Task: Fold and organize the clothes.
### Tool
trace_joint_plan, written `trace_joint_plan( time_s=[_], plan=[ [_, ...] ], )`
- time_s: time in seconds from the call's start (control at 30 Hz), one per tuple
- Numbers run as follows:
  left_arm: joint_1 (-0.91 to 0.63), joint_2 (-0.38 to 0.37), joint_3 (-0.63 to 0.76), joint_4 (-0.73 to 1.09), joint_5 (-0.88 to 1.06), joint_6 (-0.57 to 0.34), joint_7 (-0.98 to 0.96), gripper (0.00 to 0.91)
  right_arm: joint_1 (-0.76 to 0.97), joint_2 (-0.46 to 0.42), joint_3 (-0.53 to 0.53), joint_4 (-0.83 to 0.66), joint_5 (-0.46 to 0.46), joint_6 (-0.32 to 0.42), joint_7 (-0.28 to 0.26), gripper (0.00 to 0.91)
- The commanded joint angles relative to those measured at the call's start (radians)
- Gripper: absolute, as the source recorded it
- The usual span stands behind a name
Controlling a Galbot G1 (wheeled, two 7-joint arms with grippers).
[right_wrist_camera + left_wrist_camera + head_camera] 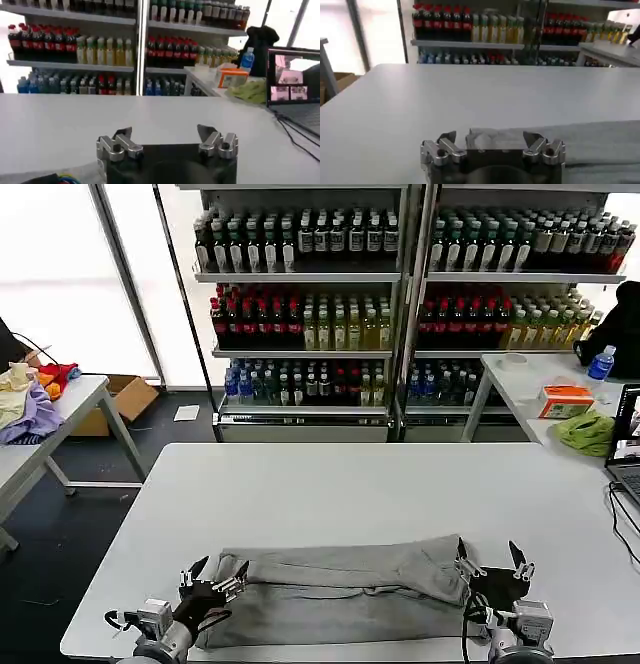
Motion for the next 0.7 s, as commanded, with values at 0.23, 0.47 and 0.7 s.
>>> trace_joint_plan(
  time_s=[0.23,0.47,0.7],
  plan=[
    [0.015,-0.051,0.000,0.070,0.023,-0.009,0.016,0.403,0.019,-0.008,0.017,0.018,0.022,-0.006,0.002,0.907],
    [0.025,-0.049,0.004,0.092,0.038,-0.028,0.035,0.000,0.025,-0.010,0.036,0.009,0.043,-0.004,0.009,0.907],
    [0.028,-0.053,0.003,0.092,0.040,-0.041,0.045,0.000,0.043,-0.014,0.041,0.016,0.058,-0.020,0.008,0.907]
  ],
)
